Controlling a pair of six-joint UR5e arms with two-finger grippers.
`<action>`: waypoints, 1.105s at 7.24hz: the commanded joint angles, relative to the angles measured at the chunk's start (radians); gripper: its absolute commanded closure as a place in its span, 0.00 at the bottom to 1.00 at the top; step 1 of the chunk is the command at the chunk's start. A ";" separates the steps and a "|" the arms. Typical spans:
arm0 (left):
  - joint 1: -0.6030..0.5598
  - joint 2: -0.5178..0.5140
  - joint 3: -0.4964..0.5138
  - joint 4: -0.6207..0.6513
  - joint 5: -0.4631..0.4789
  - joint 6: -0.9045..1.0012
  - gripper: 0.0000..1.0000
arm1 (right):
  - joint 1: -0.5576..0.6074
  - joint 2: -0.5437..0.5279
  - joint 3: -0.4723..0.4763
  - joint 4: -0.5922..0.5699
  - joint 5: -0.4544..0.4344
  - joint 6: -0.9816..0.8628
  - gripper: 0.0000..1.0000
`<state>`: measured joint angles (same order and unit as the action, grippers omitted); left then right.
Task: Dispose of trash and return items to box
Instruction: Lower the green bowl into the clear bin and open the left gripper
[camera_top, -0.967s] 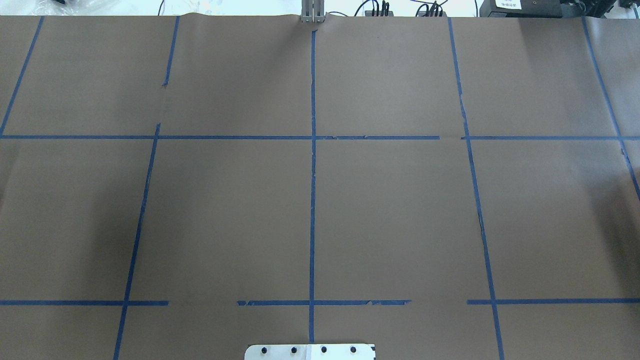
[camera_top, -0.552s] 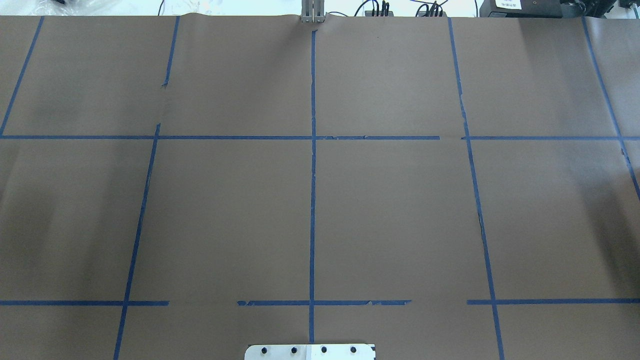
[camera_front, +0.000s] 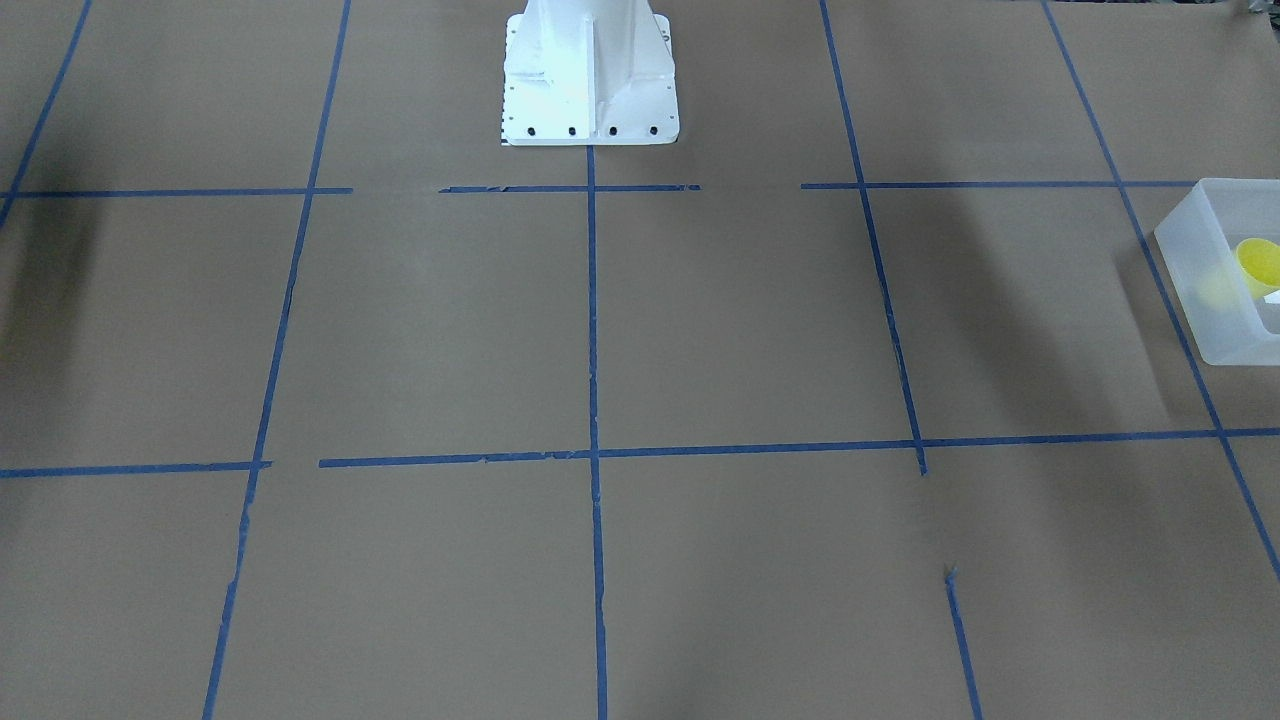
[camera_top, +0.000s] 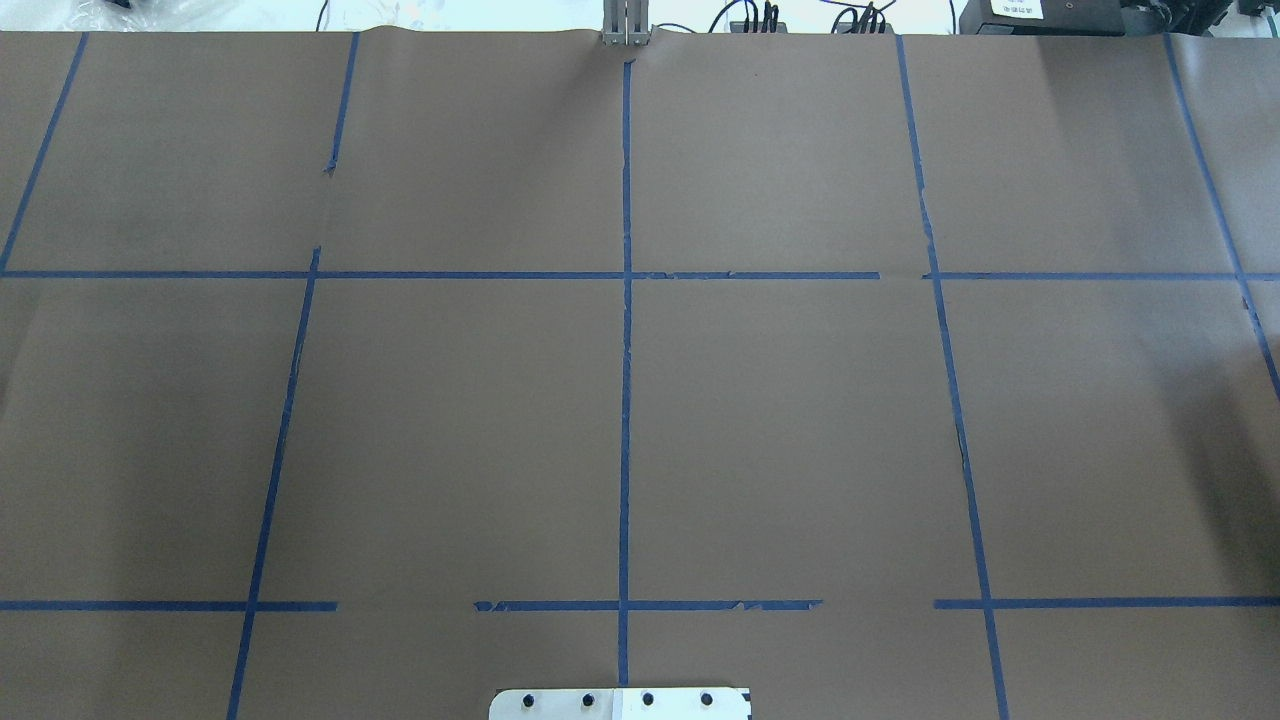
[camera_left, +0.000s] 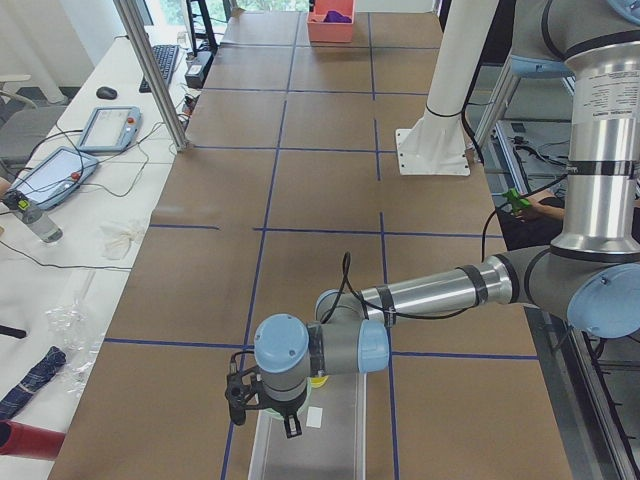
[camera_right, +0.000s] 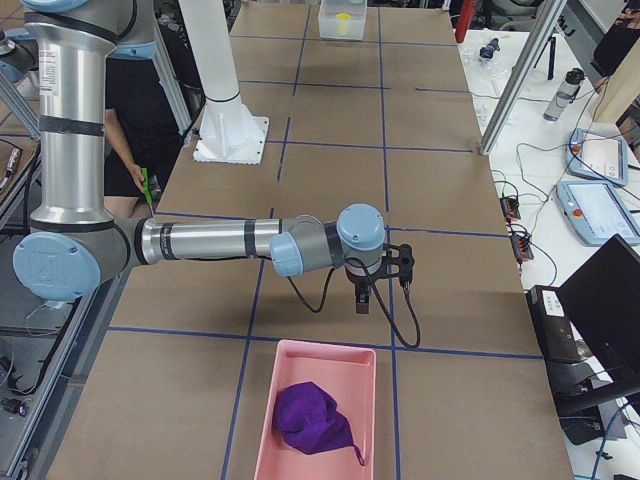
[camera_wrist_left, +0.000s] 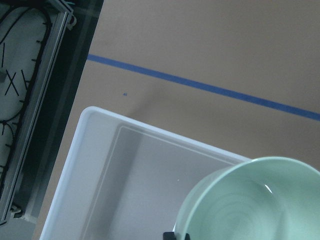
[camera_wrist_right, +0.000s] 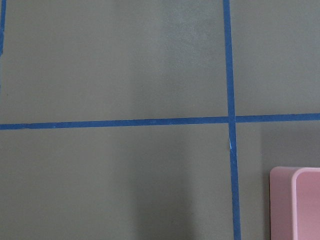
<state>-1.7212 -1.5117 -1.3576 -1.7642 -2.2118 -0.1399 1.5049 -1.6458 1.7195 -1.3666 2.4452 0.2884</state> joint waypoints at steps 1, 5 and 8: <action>-0.001 0.043 0.096 -0.128 0.001 0.000 1.00 | 0.000 0.000 0.000 0.000 0.000 0.000 0.00; -0.001 0.038 0.110 -0.173 0.060 -0.004 0.81 | 0.000 -0.011 0.006 0.001 0.000 0.000 0.00; -0.003 0.031 0.085 -0.179 0.060 -0.015 0.00 | 0.000 -0.009 0.015 0.003 -0.002 0.000 0.00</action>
<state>-1.7221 -1.4793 -1.2601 -1.9419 -2.1525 -0.1490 1.5048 -1.6554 1.7297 -1.3639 2.4438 0.2884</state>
